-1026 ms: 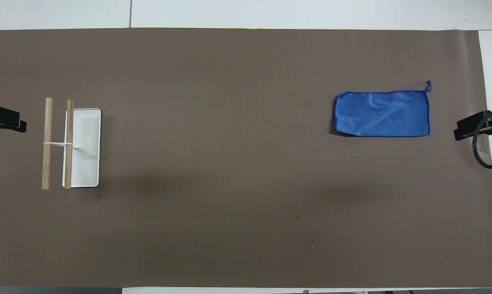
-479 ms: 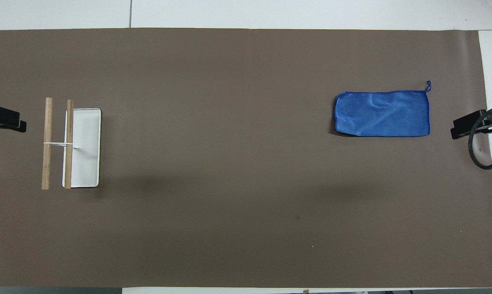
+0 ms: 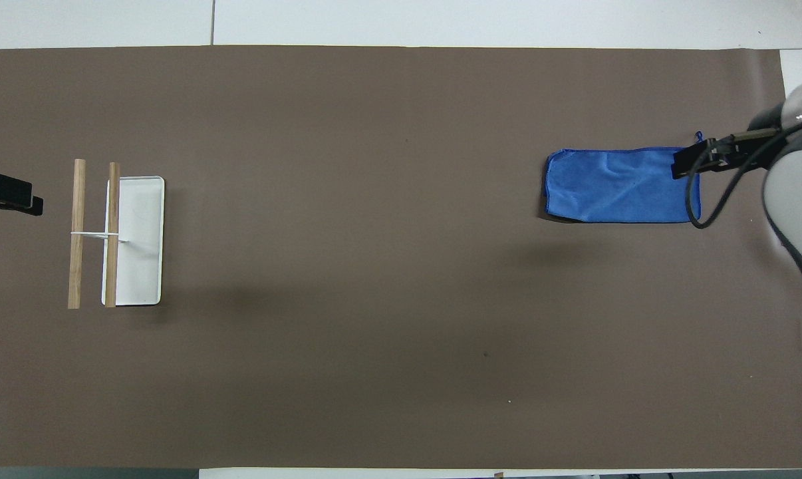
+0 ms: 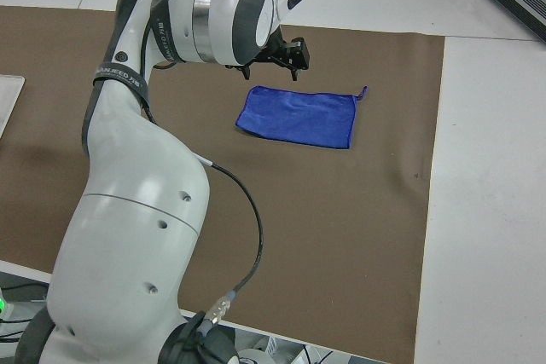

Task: Right arm passes towel to left arm to hang
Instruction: 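Reach the right gripper down and grasp the blue towel's end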

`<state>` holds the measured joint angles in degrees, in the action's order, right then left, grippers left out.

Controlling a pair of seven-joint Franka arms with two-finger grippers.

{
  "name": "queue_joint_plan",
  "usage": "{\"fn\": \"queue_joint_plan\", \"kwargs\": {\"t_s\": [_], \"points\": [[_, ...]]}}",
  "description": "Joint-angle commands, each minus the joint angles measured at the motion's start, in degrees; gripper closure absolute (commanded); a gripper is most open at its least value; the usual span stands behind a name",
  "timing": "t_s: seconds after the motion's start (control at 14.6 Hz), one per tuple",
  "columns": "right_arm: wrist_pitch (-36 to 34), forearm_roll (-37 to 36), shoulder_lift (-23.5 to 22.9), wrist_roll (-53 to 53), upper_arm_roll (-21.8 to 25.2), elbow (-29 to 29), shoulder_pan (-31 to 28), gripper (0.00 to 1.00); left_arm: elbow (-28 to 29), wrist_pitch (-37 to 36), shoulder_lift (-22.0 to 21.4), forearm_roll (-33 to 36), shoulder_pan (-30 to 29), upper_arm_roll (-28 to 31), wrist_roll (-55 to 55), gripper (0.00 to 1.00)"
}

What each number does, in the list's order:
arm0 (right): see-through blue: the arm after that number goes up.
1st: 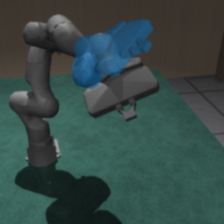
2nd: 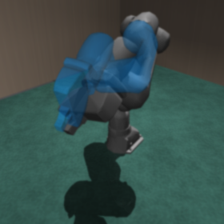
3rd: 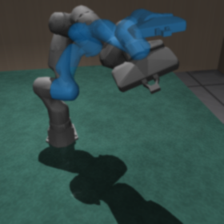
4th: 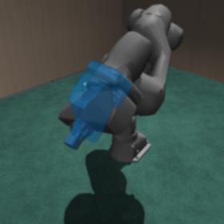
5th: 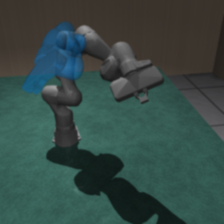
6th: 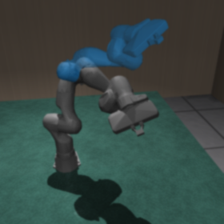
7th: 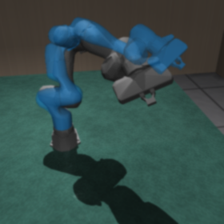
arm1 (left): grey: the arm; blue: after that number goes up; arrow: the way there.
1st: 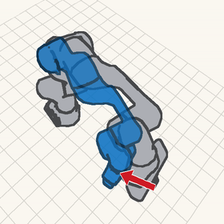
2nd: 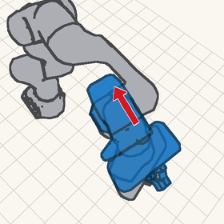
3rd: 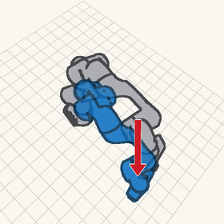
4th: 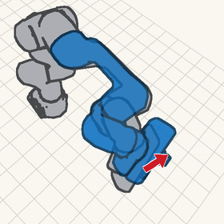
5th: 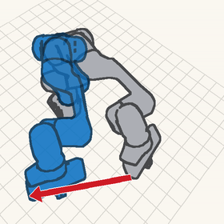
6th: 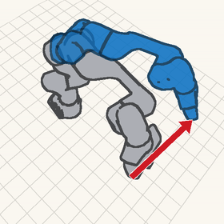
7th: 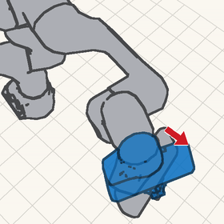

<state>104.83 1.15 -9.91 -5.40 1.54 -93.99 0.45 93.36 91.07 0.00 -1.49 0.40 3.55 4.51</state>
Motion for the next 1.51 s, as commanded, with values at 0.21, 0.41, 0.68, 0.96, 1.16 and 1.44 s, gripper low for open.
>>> {"fn": "queue_joint_plan", "kwargs": {"t_s": [0.21,0.41,0.68,0.96,1.16,1.44], "points": [[10.83,1.58,-13.27,2.22,-0.13,1.35,-0.18,0.00,1.56,0.24,-1.49,1.05,0.03,-0.12,0.50,0.00],[11.97,1.66,-15.22,4.08,-0.22,-0.40,-0.62,0.00,1.56,0.33,-1.49,1.05,0.03,-0.12,0.50,0.00],[20.58,1.66,-14.87,5.31,-0.13,-7.60,-0.45,0.00,1.56,0.25,-1.49,1.05,0.03,-0.12,0.50,0.00],[24.27,1.58,-14.43,4.87,-0.22,-10.94,-0.09,0.00,1.56,0.24,-1.49,1.05,0.03,-0.12,0.50,0.00],[27.26,1.49,-13.56,4.08,-0.22,-14.02,-0.09,0.05,1.56,0.33,-1.49,1.05,0.03,-0.21,0.50,0.00],[27.71,1.49,-13.38,2.94,-0.22,-14.99,-0.18,0.31,1.56,0.25,-1.49,1.05,0.03,-0.21,0.50,0.00]]}}
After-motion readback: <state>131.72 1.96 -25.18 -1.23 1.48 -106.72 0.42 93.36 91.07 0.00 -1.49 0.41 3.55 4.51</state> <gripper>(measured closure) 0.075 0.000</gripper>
